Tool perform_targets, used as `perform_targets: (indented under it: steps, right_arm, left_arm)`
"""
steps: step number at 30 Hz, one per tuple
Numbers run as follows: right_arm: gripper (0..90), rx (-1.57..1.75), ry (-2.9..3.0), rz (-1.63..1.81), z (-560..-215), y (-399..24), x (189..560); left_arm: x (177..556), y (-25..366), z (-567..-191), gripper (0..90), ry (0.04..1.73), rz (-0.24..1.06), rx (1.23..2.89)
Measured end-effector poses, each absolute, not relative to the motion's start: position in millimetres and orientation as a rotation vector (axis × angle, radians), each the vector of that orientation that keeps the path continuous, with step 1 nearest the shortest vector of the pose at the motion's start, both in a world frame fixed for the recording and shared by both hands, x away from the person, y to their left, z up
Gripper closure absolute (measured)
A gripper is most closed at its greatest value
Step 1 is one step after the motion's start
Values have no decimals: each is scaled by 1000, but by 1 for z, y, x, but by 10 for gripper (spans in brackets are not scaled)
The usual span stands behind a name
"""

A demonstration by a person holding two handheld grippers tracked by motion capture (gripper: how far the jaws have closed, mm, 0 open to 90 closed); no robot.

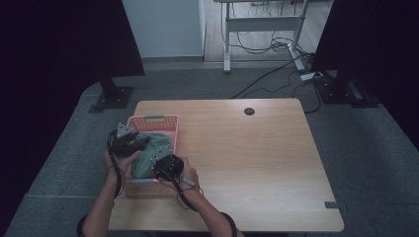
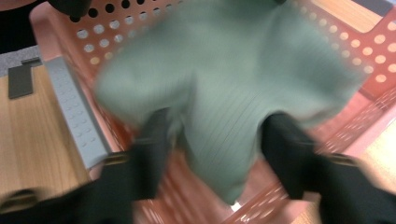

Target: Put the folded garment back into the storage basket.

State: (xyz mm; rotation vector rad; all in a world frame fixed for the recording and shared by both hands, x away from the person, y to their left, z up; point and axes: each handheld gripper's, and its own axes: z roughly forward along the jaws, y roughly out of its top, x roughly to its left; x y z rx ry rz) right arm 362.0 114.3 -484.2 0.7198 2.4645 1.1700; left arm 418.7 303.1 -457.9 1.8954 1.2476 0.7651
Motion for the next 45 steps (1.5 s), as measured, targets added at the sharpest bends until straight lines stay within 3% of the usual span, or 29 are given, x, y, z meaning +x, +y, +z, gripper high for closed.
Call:
perform_targets:
  steps: [3,6,19,28,45]
  right_arm:
    - [271,745,2460,1187,-485,115,363]
    - [244,741,2456,1178,-484,116,362]
    - [253,752,2410,1282,-478,98,357]
    - [269,774,2387,1295,-476,68,354]
    - [276,800,2330,1311,-475,-16,331]
  left_arm:
    - [419,304,-458,289,1294,793,1863]
    - [417,304,-458,261,1292,780,1857]
    - [406,294,-461,256,1230,650,1865]
    - [395,278,-458,265,1180,639,1878]
    - [363,199,-458,270,993,595,1985]
